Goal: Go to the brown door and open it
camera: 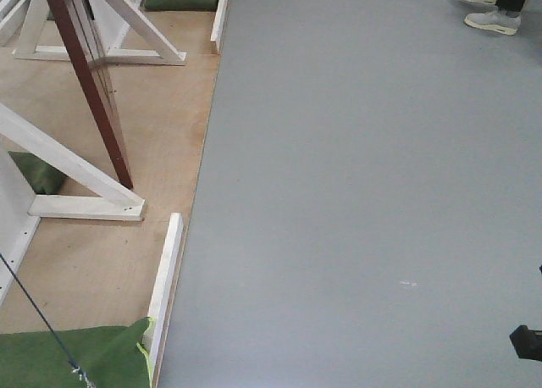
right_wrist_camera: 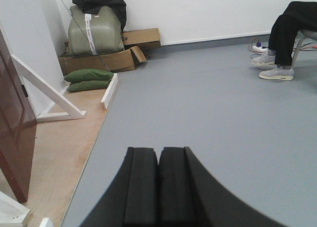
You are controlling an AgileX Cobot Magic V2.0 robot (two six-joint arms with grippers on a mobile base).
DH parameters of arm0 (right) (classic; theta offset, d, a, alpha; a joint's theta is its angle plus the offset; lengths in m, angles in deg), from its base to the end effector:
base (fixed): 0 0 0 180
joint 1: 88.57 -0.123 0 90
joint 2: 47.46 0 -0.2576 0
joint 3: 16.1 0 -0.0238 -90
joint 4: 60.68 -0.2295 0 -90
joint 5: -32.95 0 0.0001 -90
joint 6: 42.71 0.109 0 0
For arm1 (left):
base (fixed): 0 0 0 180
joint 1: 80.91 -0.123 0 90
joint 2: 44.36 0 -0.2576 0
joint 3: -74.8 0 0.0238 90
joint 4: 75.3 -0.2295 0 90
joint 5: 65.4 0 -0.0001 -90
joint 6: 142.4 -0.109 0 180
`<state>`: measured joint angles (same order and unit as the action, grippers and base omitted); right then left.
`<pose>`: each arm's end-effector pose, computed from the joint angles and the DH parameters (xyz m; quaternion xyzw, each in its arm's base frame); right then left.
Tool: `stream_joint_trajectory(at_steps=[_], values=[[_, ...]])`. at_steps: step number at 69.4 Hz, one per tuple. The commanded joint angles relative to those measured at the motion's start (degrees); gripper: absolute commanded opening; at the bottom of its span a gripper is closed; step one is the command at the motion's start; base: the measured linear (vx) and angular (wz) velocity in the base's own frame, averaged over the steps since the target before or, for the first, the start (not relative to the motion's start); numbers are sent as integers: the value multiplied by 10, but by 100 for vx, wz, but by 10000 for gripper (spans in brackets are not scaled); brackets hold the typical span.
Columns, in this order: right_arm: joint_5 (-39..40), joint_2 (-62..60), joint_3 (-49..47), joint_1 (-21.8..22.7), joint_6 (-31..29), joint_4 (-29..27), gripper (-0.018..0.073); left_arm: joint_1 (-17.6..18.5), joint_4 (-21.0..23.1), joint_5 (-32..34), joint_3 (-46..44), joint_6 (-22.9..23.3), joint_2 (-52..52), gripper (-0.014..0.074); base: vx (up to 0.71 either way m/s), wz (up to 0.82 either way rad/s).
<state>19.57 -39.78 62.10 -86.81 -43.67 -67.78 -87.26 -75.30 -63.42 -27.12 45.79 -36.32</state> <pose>0.0795 0.0007 0.1802 0.0419 0.7601 0.0346 0.6475 0.0802 0.0089 0.2093 -0.0848 0.6647 -0.0119 0.7422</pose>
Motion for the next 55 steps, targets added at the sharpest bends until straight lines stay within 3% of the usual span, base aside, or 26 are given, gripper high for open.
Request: stream_joint_trajectory(at_steps=[1, 55], values=[[45, -5, 1, 0, -5, 3, 0, -1, 0, 42, 14, 6, -15, 10, 0, 0], [45, -5, 1, 0, -5, 3, 0, -1, 0, 42, 14, 6, -15, 10, 0, 0]])
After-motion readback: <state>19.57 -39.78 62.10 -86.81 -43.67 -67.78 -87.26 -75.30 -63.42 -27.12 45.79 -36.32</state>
